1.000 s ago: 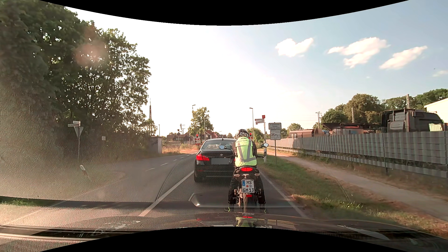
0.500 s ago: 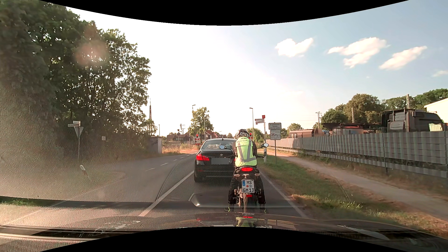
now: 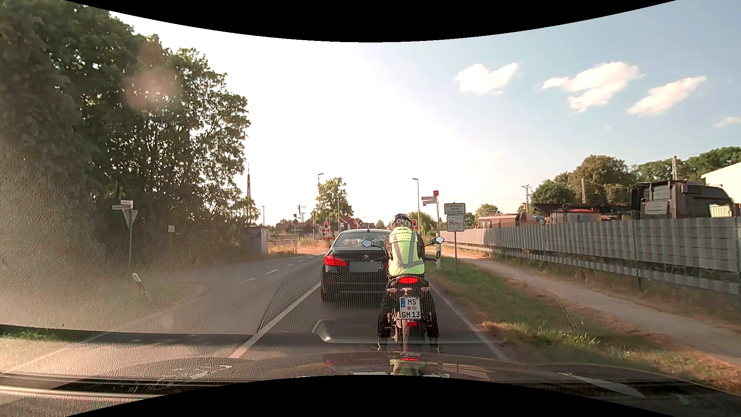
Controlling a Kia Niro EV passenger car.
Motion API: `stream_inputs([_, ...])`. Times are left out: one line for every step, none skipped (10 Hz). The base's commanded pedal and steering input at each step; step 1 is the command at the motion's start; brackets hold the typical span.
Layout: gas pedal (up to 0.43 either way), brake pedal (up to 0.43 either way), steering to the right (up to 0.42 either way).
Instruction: Follow the waypoints while adhering to traffic rules and regulations
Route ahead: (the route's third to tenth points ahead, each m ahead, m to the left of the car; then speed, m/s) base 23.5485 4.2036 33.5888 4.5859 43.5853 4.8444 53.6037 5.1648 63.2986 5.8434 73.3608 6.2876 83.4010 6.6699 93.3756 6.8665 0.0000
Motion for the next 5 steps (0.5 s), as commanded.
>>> stream_inputs([0.000,0.000,0.006])
stream_inputs([0.000,0.000,0.006])
stream_inputs([0.000,0.000,0.006])
stream_inputs([0.000,0.000,0.006])
stream_inputs([0.000,0.000,0.006])
